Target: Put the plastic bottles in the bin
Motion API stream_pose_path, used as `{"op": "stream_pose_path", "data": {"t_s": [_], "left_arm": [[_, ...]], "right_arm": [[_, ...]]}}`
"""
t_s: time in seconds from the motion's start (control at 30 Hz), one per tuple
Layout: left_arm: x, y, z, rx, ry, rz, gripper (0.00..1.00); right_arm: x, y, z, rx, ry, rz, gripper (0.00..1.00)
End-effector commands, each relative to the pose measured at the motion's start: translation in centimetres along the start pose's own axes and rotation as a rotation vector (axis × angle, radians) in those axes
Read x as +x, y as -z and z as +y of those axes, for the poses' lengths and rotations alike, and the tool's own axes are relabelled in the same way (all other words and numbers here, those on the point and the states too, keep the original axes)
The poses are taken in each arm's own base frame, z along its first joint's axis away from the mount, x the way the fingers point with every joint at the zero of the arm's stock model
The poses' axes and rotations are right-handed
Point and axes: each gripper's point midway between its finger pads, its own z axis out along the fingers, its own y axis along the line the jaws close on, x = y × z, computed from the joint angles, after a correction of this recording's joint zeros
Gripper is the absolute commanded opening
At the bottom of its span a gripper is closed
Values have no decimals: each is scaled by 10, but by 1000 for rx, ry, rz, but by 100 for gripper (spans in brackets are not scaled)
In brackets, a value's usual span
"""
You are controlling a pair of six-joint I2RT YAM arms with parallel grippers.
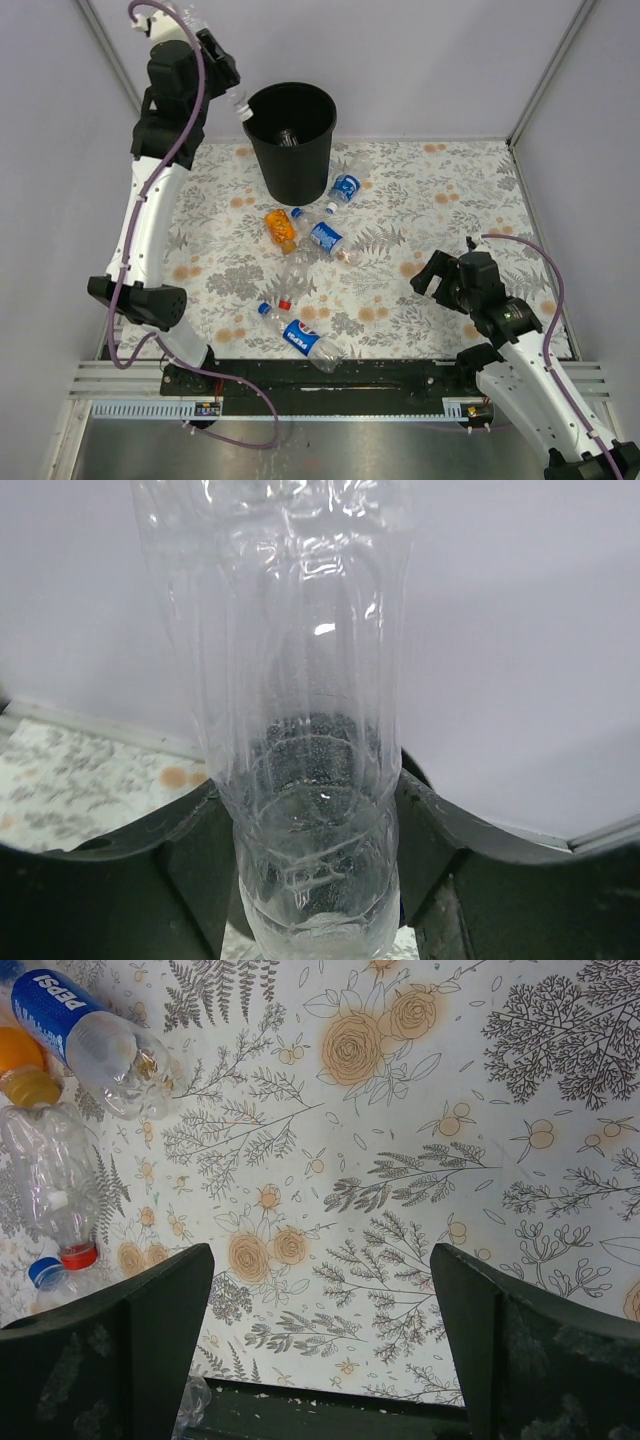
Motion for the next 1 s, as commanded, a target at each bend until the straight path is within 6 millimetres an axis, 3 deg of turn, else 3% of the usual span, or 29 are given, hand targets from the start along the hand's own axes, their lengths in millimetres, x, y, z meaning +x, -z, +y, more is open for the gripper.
{"op": "stream_pose_path", "data": {"t_s": [0.0, 0.2, 0.3, 0.63, 0.67, 0.7, 0.73, 0.77, 0.87, 0.97], "left_arm": [[36, -38, -17, -10, -124, 41, 50], [66, -69, -56, 87, -107, 34, 51], [81, -82, -59, 73, -100, 52, 51], [101, -100, -59, 69, -87, 67, 52], [102, -101, -59, 68, -84, 70, 55], [104, -101, -59, 67, -81, 75, 67], [105, -100, -59, 69, -75, 79, 88], [107, -99, -59, 70, -76, 87, 99], [104, -91, -55, 56, -72, 96, 99], [91, -70, -46, 13, -46, 105, 99]], "right_arm": [[-1, 1, 5, -16, 3, 4, 100], [0, 1, -1, 7, -3, 0, 99], [2, -2, -3, 20, -7, 7, 100], [-3, -12, 6, 17, 7, 32, 99], [-4, -13, 7, 16, 8, 33, 99], [-4, -13, 8, 14, 10, 35, 99], [-5, -14, 9, 10, 11, 36, 99], [-5, -14, 10, 8, 13, 38, 99], [-4, -13, 10, 4, 8, 42, 99], [-2, -10, 10, -4, 2, 36, 99]]}}
